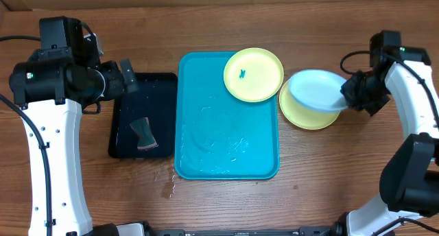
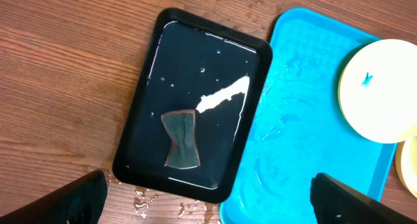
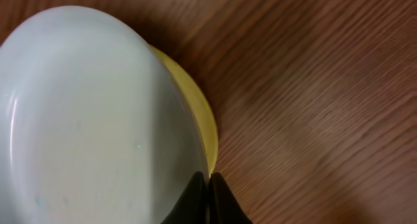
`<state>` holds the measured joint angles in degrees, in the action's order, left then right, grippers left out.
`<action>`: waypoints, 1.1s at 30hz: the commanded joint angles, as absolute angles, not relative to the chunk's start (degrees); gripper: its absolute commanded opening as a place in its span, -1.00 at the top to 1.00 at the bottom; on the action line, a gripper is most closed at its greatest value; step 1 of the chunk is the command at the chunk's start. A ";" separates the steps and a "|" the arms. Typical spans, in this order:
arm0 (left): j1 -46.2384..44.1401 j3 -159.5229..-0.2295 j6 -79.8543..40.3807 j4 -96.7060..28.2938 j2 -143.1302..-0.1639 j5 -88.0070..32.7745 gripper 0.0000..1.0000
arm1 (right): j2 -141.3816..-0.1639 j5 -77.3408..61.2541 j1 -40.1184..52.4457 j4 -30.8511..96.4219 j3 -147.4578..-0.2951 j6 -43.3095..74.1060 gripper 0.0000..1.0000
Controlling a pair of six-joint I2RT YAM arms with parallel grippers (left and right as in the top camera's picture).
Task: Clean dirty plates on tray and stack at the side
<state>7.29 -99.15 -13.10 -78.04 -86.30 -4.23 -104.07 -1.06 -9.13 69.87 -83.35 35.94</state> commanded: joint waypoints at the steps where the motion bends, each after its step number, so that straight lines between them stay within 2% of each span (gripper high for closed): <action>1: 7.70 -99.81 -12.23 -77.95 -86.59 -4.03 -0.99 | -102.17 0.84 -8.95 68.23 -80.68 35.31 0.92; 7: 7.70 -99.81 -12.23 -77.95 -86.59 -4.03 -0.99 | -102.17 0.32 -8.97 63.81 -76.51 35.35 0.90; 10: 7.70 -99.81 -12.23 -77.95 -86.59 -4.03 -1.00 | -102.17 0.32 -8.97 62.81 -75.55 35.33 0.64; 12: 7.70 -99.81 -12.23 -77.95 -86.59 -4.03 -1.00 | -102.17 0.34 -8.95 62.35 -75.20 35.31 0.35; 16: 7.70 -99.81 -12.23 -77.95 -86.59 -4.03 -0.99 | -102.17 0.34 -8.97 62.22 -75.00 35.29 -0.51; 18: 7.70 -99.81 -12.23 -77.95 -86.59 -4.03 -1.00 | -102.17 0.03 -8.95 62.22 -74.96 34.44 -0.63; 20: 7.70 -99.81 -12.23 -77.95 -86.59 -4.03 -1.00 | -102.19 -0.25 -8.95 62.22 -74.96 33.74 -0.72; 25: 7.70 -99.81 -12.23 -77.95 -86.59 -4.03 -1.00 | -102.19 -4.91 -8.95 60.84 -74.96 26.39 -0.72; 28: 7.70 -99.81 -12.23 -77.95 -86.59 -4.03 -1.00 | -102.17 -10.02 -8.25 57.69 -74.96 21.12 -0.69; 33: 7.70 -99.81 -12.23 -77.95 -86.59 -4.03 -0.99 | -102.17 -10.57 -4.29 50.68 -74.96 20.49 -0.56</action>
<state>7.29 -99.15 -13.10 -78.02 -86.30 -4.21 -104.07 -8.10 -6.94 52.66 -75.31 23.33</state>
